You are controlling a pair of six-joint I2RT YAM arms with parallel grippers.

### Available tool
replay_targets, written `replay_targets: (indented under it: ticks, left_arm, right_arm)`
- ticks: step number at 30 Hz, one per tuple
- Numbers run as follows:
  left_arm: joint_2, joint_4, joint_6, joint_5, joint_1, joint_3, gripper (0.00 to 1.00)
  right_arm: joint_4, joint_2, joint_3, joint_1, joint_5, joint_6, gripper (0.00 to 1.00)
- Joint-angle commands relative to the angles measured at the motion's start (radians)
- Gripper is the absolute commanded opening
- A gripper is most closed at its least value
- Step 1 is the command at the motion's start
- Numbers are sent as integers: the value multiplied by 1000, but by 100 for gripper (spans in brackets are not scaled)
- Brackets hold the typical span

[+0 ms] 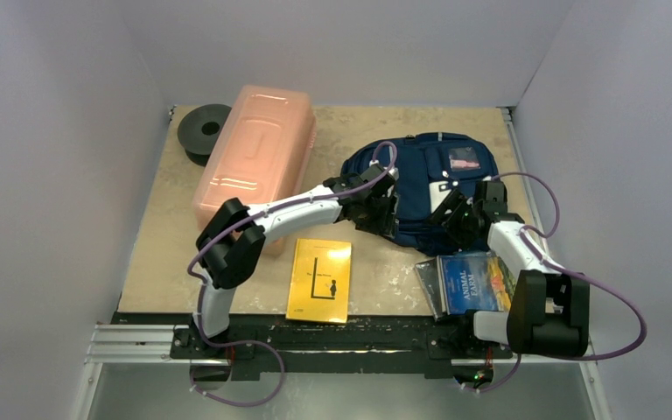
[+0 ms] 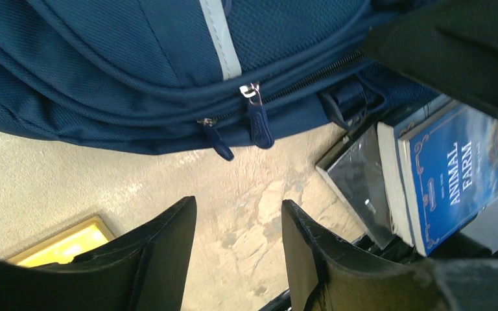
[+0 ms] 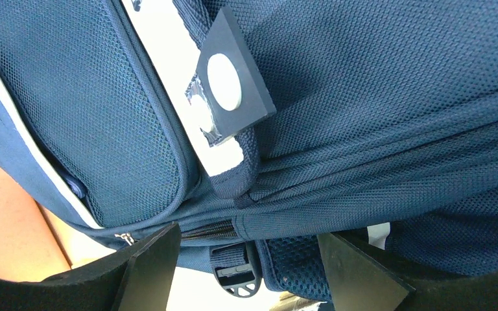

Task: Pack the student bag
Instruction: Unzip the student bag at the center of the board.

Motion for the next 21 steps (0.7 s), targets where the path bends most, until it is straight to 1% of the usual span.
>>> replay_targets:
  ticks: [1, 4, 7, 14, 17, 19, 21]
  left_arm:
    - [25, 9, -66, -75, 4, 69, 48]
    - [34, 23, -72, -88, 7, 76, 44]
    - [69, 1, -73, -88, 7, 118, 40]
    - [115, 5, -72, -88, 7, 135, 36]
    - [119, 0, -60, -137, 12, 133, 33]
    - [117, -3, -45, -148, 25, 127, 29]
    - [110, -8, -19, -166, 39, 124, 23]
  right_arm:
    - [10, -1, 38, -7, 68, -48, 82]
    - [13, -2, 31, -7, 70, -59, 82]
    - [17, -4, 26, -7, 65, -63, 82]
    - [28, -1, 20, -7, 69, -67, 82]
    - [32, 8, 24, -7, 79, -69, 82]
    - [34, 14, 28, -7, 95, -68, 82]
    - [43, 23, 33, -6, 105, -65, 82]
